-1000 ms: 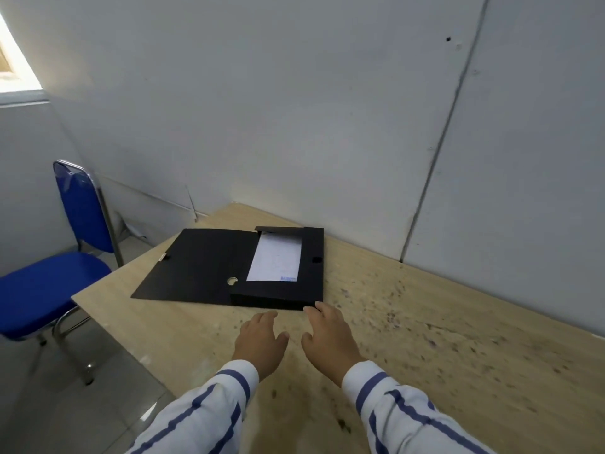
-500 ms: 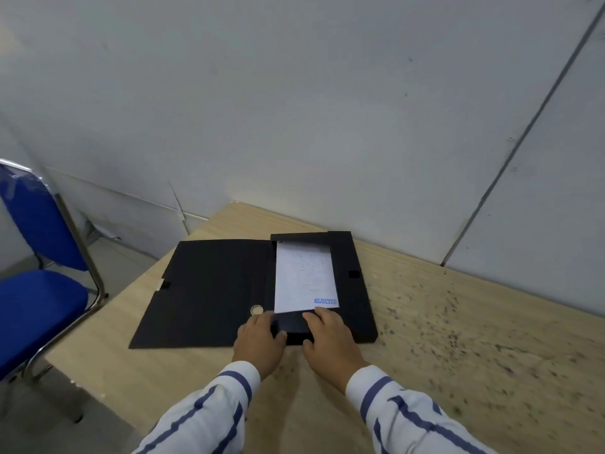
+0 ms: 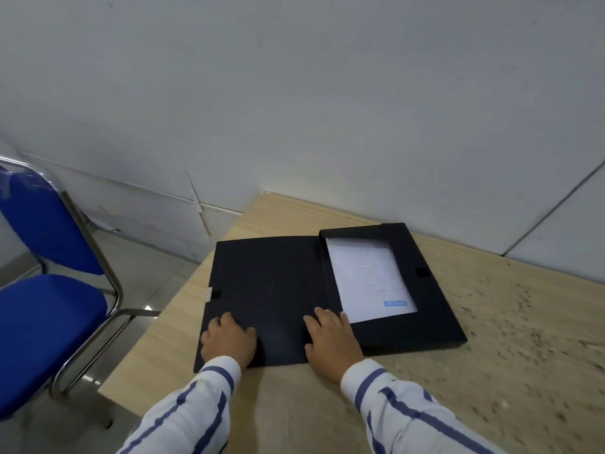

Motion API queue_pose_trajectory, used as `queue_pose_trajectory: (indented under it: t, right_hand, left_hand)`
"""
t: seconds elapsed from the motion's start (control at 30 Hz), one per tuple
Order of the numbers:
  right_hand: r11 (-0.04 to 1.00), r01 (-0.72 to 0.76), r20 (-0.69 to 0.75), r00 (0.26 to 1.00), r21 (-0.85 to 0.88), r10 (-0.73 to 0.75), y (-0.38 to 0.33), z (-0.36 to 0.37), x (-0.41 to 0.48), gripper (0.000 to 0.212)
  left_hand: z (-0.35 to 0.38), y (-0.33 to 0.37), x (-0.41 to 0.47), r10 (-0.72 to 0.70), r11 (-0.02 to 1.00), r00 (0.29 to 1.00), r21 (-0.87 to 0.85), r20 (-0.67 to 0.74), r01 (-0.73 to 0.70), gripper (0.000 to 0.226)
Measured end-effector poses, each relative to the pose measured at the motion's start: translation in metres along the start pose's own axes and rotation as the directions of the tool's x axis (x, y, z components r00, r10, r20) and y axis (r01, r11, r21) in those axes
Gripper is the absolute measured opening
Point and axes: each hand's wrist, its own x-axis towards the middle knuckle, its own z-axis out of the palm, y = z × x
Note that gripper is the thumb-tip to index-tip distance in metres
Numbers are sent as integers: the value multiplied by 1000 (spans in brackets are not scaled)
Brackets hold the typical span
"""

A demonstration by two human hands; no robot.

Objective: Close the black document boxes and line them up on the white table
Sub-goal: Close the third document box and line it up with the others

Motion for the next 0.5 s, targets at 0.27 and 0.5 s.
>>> queue_pose_trajectory:
  t: [0.27,0.5]
  right_hand:
    - [989,-81,114,989,-122,95,-16,10,14,60]
    - [993,-112,150,982,-23,114,-16,11,16,61]
  left_hand:
    - [-14,-11,22,-107,994,993,-42,-40,105,57]
    - [-26,-13,52,-241,963,970,-127,-18,237,50]
